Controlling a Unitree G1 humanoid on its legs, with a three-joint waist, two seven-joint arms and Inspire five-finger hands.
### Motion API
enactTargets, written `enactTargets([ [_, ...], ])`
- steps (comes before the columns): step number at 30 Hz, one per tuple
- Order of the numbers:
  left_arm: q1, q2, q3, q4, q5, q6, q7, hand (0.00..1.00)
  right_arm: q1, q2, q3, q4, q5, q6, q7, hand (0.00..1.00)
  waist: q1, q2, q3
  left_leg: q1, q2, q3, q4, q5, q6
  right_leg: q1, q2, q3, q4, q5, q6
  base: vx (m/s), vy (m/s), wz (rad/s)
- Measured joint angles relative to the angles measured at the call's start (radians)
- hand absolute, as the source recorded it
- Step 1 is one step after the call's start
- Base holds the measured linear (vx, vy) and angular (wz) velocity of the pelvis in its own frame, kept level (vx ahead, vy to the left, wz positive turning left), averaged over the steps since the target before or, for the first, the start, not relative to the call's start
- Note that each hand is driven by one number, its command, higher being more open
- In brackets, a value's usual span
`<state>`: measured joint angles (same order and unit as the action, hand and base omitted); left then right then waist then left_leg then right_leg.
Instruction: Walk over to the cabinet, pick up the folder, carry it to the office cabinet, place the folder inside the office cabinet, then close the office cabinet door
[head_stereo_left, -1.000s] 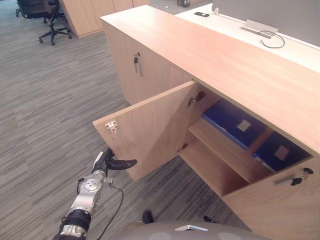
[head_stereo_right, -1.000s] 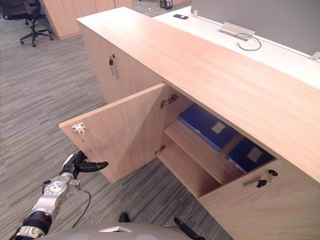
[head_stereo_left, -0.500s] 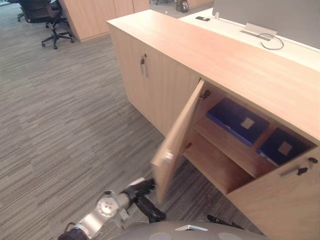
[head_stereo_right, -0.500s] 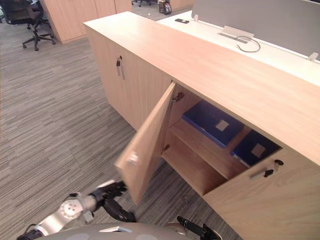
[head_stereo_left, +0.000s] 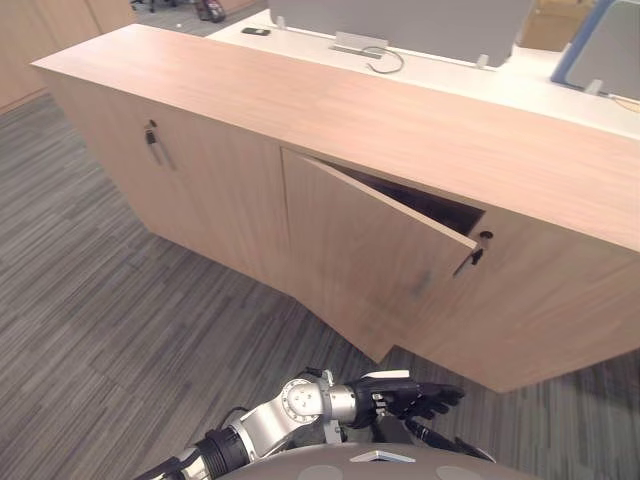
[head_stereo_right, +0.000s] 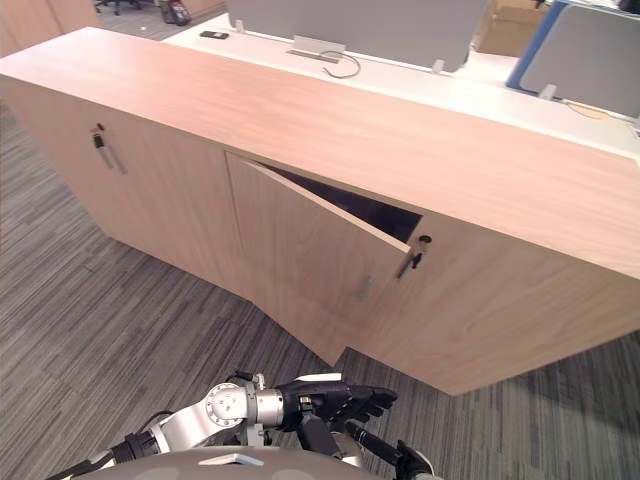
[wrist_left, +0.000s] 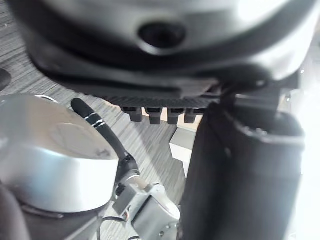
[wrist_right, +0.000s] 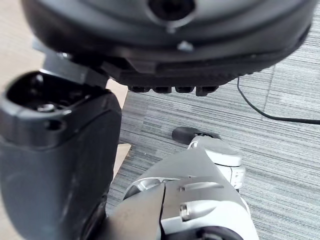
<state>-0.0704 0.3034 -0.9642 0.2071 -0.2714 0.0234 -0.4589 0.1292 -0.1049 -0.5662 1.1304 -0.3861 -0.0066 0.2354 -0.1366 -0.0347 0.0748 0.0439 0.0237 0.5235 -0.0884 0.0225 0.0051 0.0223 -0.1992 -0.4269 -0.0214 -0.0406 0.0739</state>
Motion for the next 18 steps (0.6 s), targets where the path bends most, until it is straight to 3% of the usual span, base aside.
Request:
enactTargets([
  [4,0.048,0.008,0.020,0.002,0.000,0.000,0.015,1.00,0.016,0.000,0.027,-0.008,0.003,0.000,-0.026,1.00,-0.003,0.000,-0.026,0.024,0.001,0.028,0.000,-0.017,-0.016,0.001,0.002,0.042,0.004,0.022,0.022,0.11,-0.014,-0.20],
  [8,0.104,-0.026,0.128,0.081,0.008,-0.001,0.050,1.00,0.022,0.000,0.049,-0.008,0.010,0.001,-0.042,1.00,0.001,-0.003,-0.036,0.055,0.006,0.033,0.000,-0.030,-0.033,0.024,0.009,0.066,0.007,0.066,0.028,0.14,-0.021,-0.06],
  [11,0.153,-0.089,0.362,0.221,0.009,-0.014,0.118,1.00,0.020,-0.004,0.088,-0.007,0.027,0.010,-0.060,1.00,0.023,-0.006,-0.036,0.031,0.047,0.049,0.094,-0.081,-0.045,0.033,0.028,0.080,0.007,0.059,0.024,0.15,-0.045,-0.20],
  [13,0.158,-0.144,0.567,0.337,0.001,-0.025,0.192,1.00,0.016,-0.011,0.112,-0.006,0.067,0.023,-0.069,1.00,0.043,0.008,-0.020,-0.060,0.159,0.041,0.382,-0.212,-0.051,0.032,0.063,0.091,0.040,0.032,0.008,0.11,-0.107,-0.29],
  [14,0.159,-0.162,0.681,0.388,-0.009,-0.026,0.231,1.00,0.012,-0.021,0.137,-0.006,0.091,0.034,-0.076,1.00,0.061,0.023,-0.003,-0.093,0.225,0.017,0.523,-0.257,-0.045,0.046,0.096,0.113,0.044,0.021,-0.004,0.09,-0.099,-0.43],
  [15,0.162,-0.171,0.728,0.409,-0.011,-0.026,0.251,1.00,0.010,-0.027,0.151,-0.006,0.099,0.040,-0.079,1.00,0.071,0.030,0.006,-0.104,0.248,-0.007,0.580,-0.269,-0.040,0.056,0.107,0.127,0.044,0.017,-0.008,0.09,-0.034,-0.63],
  [16,0.174,-0.183,0.845,0.451,-0.011,-0.031,0.308,1.00,0.004,-0.044,0.185,-0.005,0.123,0.046,-0.089,1.00,0.088,0.037,0.026,-0.135,0.266,-0.112,0.698,-0.272,-0.033,0.075,0.113,0.166,0.053,0.007,-0.019,0.07,0.035,-0.58],
  [17,0.187,-0.184,0.890,0.463,-0.011,-0.043,0.337,1.00,-0.004,-0.053,0.199,-0.005,0.128,0.046,-0.094,1.00,0.098,0.040,0.031,-0.154,0.257,-0.175,0.733,-0.270,-0.029,0.075,0.111,0.181,0.061,0.003,-0.020,0.10,0.142,-0.83],
  [18,0.213,-0.193,0.956,0.488,-0.013,-0.061,0.375,1.00,-0.019,-0.068,0.224,0.007,0.131,0.052,-0.099,1.00,0.114,0.039,0.034,-0.158,0.217,-0.299,0.709,-0.309,-0.059,0.064,0.100,0.217,0.073,-0.001,-0.020,0.08,0.174,-0.72],
])
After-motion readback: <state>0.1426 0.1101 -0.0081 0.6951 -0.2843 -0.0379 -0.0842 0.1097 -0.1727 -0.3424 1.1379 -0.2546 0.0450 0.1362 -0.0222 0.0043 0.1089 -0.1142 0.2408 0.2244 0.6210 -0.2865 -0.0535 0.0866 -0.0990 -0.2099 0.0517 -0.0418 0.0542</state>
